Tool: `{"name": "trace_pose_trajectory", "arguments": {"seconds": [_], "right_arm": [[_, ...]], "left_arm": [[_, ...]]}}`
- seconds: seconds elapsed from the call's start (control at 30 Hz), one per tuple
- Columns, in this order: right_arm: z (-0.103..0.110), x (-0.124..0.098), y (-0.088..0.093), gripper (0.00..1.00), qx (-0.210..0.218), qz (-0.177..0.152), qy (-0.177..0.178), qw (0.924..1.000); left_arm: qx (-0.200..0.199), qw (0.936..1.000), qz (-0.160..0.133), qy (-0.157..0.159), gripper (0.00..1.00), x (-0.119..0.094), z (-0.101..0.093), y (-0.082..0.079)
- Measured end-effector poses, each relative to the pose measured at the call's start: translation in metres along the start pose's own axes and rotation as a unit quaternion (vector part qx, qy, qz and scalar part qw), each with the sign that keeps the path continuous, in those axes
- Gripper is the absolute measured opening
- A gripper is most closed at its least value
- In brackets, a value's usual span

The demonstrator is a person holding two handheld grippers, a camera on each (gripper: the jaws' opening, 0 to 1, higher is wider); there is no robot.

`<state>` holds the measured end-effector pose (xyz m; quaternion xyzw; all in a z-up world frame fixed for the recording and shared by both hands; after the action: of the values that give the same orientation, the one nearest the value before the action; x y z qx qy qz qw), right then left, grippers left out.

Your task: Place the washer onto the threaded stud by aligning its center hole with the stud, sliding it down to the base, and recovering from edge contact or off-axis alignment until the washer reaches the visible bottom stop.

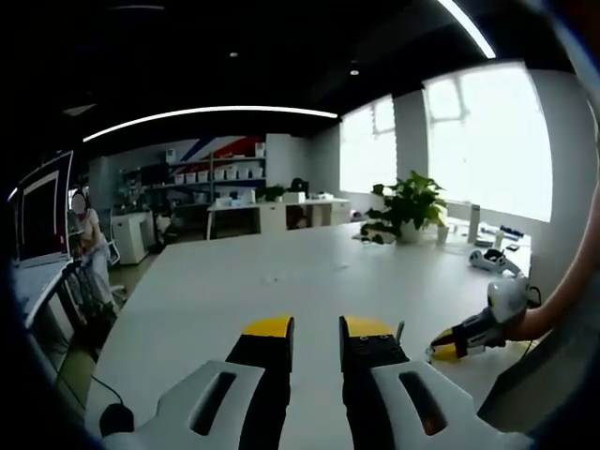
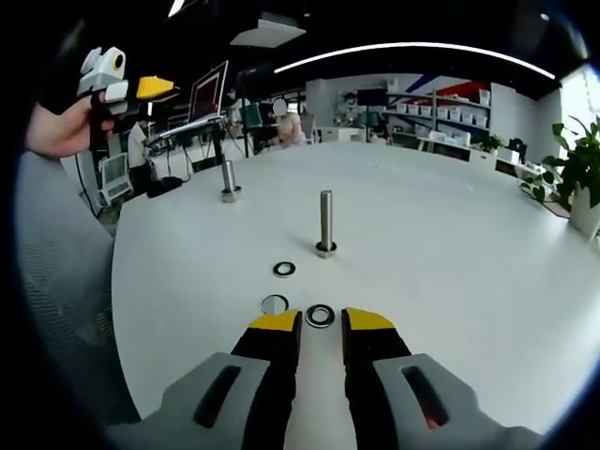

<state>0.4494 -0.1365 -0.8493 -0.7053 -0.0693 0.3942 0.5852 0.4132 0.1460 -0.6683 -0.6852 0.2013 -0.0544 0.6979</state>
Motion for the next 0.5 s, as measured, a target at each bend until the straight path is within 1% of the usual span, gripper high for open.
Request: {"name": "trace_pose_trajectory", "arguments": {"seconds": [0.5], "right_arm": [[0.0004,0.0016,-0.0008,0.16,0.003,-0.005,-0.006,1.0000]], "left_arm": [[0.001,1.0000,0.004,0.001,0.17,0.0009,-0.0008,0.0017]]}}
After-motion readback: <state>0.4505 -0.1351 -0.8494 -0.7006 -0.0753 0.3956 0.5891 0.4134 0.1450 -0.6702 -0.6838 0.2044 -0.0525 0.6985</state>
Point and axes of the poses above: the point that each gripper's makers call its tool centre point, and the gripper's own axes: x roughly forward along the fingers, z roughly to its left, y roughly out of its underside, the point moved 4 cm from there along -x, roughly backward along the fingers, and after that the axes turned 2 degrees about y, right-handed, at the moved point
